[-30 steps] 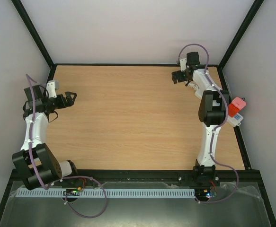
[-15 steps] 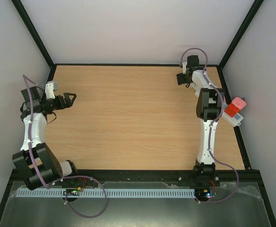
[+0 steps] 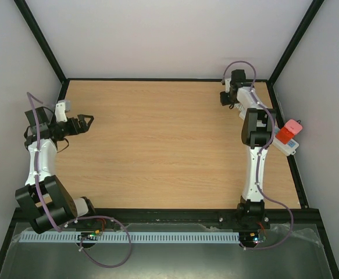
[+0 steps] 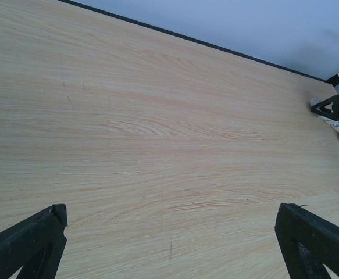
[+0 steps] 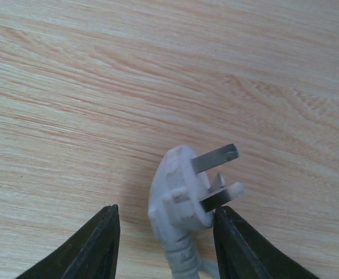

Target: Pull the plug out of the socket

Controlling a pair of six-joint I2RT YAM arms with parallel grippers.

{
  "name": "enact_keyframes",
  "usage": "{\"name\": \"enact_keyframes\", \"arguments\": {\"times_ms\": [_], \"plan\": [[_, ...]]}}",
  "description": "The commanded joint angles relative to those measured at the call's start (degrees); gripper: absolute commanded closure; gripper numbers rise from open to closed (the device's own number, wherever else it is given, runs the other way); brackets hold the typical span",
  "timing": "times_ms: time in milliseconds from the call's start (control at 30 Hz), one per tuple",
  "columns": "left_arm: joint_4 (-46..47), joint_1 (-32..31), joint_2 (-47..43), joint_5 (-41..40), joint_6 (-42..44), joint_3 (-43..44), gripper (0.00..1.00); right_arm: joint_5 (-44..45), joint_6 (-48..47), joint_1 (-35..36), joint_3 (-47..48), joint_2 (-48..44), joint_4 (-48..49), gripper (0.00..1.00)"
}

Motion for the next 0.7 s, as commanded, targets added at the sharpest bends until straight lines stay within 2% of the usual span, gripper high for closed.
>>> {"name": "enact_keyframes", "arguments": {"times_ms": [0,233,467,667], "plan": [[-0.39,0.68,-1.03,1.78,1.06,0.95,0.00,-3.73,-0.42,0.12,0.32,0.82,-4.42,0.59],[-0.22,1.04,-1.07,2.12,1.02,0.96,0.00,-8.48,-0.15,0.20,-8.20,-4.24,-2.64,0.70],[0.31,1.21,-0.73,0.14,0.36,0.96,0.00,-12.33,-0.57,2.01,-17.51,-9.54,-0.41,0.72],[-0.03,1.32,-0.65,-0.80,0.97,0.90,0.00,-13.47,-0.89,6.88,-26.68,-14.54,2.48,0.74]]}}
